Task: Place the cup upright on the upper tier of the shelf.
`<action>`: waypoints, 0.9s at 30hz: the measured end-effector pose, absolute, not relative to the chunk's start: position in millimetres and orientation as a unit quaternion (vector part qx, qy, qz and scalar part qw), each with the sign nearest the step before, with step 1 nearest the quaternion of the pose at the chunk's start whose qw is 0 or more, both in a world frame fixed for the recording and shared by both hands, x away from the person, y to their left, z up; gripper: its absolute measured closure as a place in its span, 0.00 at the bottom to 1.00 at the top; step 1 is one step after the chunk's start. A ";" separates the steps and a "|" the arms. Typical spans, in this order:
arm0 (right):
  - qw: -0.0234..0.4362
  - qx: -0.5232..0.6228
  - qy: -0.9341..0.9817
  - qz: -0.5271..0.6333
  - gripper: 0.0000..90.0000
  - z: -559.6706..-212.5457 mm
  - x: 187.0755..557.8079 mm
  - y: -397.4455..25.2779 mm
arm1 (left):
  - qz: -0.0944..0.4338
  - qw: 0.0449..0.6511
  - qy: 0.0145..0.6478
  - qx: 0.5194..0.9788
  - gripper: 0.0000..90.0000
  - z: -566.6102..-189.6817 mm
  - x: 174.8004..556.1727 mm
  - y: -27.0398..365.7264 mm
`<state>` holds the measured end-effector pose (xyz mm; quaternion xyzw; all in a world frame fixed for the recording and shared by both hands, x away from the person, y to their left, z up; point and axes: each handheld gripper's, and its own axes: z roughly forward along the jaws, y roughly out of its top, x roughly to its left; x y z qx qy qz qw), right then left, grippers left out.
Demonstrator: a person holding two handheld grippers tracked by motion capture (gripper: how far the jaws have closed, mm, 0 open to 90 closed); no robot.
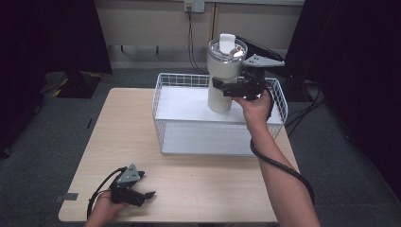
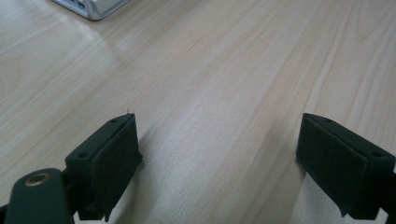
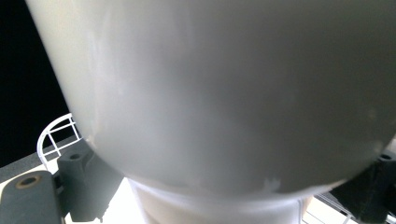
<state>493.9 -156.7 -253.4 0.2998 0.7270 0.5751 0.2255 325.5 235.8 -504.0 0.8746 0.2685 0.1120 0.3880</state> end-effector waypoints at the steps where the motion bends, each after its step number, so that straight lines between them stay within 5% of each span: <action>1: 0.225 0.299 0.726 0.577 0.10 -254.2 493.9 -157.7 | 0.112 0.388 0.268 0.875 0.14 -504.0 325.5 235.8; 27: 0.225 0.306 0.731 0.567 0.10 -265.2 489.2 -160.5 | 0.113 0.389 0.269 0.874 0.14 -504.2 325.4 235.7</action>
